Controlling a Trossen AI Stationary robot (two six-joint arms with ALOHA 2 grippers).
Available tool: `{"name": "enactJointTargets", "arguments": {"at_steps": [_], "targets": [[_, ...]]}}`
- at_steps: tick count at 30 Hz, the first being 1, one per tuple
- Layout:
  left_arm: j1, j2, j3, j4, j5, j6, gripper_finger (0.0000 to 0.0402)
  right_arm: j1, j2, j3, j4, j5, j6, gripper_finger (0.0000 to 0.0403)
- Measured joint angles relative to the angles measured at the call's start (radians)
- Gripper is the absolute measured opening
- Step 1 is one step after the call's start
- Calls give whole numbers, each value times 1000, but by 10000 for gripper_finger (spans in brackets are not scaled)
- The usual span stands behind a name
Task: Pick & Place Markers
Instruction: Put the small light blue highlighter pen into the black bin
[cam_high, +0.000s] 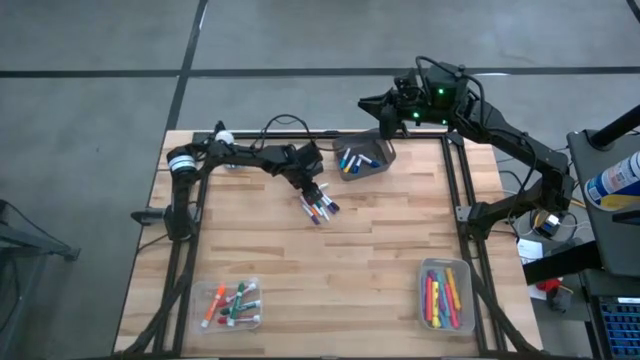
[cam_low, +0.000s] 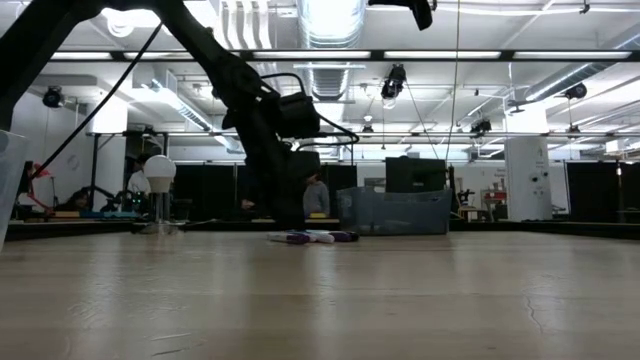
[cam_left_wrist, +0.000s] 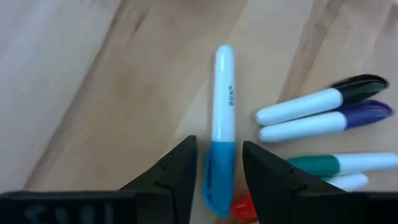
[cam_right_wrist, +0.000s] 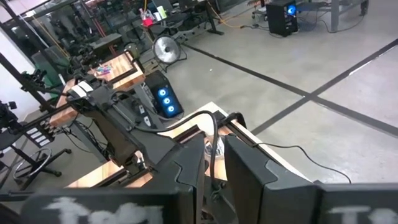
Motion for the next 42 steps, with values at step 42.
{"name": "enactJointTargets", "arguments": {"at_steps": [42], "targets": [[25, -200, 280, 155, 37, -10, 18, 0, 2, 0, 6, 10, -11, 57]]}}
